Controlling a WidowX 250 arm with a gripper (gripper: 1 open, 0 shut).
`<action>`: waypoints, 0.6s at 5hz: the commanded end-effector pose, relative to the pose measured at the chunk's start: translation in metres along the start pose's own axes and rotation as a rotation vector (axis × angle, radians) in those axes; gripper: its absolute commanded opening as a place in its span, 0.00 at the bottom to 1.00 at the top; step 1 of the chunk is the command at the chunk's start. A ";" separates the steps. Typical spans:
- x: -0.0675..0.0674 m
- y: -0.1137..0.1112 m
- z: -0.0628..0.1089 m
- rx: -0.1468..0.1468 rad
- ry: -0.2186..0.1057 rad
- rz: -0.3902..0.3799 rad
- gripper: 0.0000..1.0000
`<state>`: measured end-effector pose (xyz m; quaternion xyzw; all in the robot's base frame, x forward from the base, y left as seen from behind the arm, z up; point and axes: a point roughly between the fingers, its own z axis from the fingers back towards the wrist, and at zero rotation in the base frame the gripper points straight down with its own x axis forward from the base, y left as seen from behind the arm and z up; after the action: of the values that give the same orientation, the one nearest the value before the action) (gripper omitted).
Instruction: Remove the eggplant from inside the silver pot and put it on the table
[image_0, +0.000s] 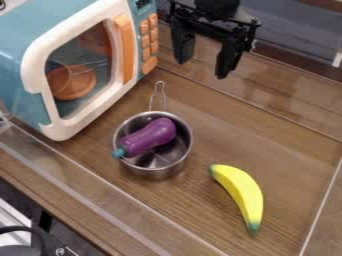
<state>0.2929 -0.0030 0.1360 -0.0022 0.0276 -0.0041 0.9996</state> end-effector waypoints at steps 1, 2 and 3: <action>-0.009 0.009 -0.023 -0.008 0.075 0.025 1.00; -0.022 0.024 -0.046 -0.008 0.106 -0.016 1.00; -0.024 0.034 -0.058 -0.004 0.104 -0.048 1.00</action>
<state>0.2626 0.0289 0.0717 -0.0080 0.0947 -0.0256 0.9951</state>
